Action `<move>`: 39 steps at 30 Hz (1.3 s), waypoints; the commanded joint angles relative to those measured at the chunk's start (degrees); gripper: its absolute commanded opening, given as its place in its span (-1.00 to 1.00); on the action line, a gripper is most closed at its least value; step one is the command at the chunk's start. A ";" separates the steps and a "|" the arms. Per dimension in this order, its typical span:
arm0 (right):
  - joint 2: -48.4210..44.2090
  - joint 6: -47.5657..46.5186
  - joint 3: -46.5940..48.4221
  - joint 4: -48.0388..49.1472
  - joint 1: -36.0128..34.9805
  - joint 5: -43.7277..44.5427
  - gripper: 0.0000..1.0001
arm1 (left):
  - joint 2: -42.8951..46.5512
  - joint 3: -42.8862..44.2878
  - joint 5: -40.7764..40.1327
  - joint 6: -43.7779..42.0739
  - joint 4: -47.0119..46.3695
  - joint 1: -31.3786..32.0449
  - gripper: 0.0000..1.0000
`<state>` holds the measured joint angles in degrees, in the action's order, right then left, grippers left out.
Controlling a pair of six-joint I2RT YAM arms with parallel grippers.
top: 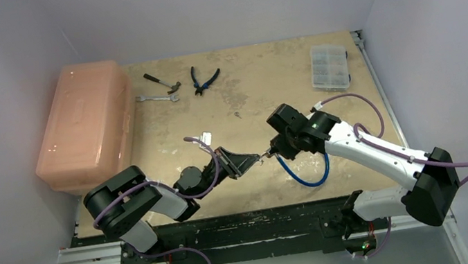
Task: Unlock with the key
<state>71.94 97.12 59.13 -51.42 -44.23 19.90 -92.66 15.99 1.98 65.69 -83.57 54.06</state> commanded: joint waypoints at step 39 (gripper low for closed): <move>9.16 8.81 8.51 -2.69 -0.51 -8.16 -1.00 | 23.57 -3.55 -3.57 -0.15 20.95 -0.80 -1.00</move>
<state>81.67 104.60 65.04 -54.70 -44.36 11.33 -66.81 11.05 -1.91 65.36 -58.76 53.63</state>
